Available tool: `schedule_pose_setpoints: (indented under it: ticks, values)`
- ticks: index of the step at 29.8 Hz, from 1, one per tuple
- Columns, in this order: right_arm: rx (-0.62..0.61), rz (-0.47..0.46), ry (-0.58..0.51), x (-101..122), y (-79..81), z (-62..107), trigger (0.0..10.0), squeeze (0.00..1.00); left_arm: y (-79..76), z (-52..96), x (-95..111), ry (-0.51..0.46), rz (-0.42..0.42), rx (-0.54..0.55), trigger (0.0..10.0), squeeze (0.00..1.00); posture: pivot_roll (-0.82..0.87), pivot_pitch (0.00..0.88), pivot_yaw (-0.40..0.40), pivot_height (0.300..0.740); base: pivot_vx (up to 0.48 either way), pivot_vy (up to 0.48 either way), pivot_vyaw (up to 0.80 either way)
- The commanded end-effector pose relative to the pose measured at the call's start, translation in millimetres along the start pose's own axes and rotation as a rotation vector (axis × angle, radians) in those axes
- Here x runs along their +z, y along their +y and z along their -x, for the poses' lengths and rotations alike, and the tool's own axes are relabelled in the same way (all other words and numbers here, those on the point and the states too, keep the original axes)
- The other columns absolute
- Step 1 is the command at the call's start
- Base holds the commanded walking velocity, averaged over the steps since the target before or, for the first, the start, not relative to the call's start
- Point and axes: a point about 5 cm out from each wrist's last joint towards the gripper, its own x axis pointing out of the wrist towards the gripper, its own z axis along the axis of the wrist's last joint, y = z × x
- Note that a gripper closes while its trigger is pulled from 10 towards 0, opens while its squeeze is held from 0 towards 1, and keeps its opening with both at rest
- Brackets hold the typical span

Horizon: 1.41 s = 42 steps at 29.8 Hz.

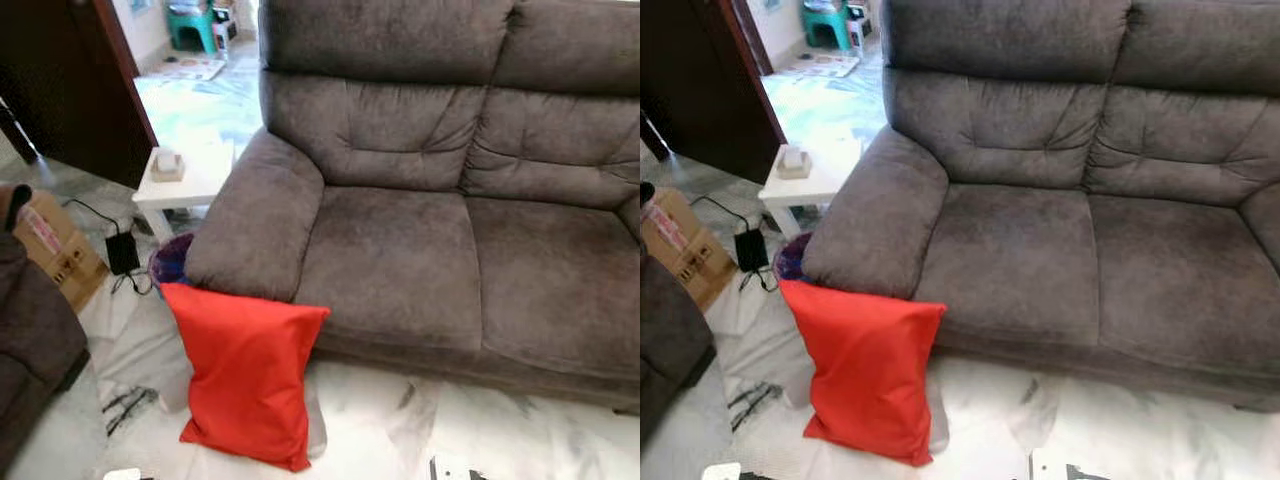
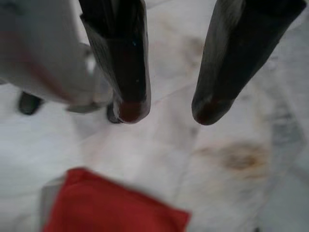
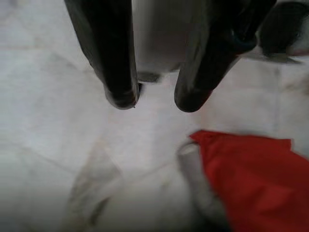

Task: Move the pillow to the sofa from floor

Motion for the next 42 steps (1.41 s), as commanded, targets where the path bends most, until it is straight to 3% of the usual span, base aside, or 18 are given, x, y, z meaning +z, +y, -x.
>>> schedule_pose_setpoints:
  ticks: [1, 33, 42]
  values:
    - [0.019, 0.007, 0.003, -1, 7.9, -0.9, 10.0, 0.00, 11.9, 3.2, -7, 0.028, -0.011, 0.028, 10.0, 0.00, 0.06, 0.132, 0.017, 0.740, 0.270, 0.000, 0.00]
    - [0.018, 0.010, 0.002, -2, 5.9, -0.4, 10.0, 0.00, 12.9, 3.2, -7, 0.035, -0.028, 0.029, 10.0, 0.00, 0.06, 0.129, 0.023, 0.740, 0.034, 0.000, 0.78]
    - [0.014, -0.022, 0.010, -9, 7.5, 1.1, 10.0, 0.00, 13.0, 3.3, -7, 0.034, -0.026, 0.030, 10.0, 0.00, 0.06, 0.129, 0.023, 0.740, 0.000, 0.000, 0.12]
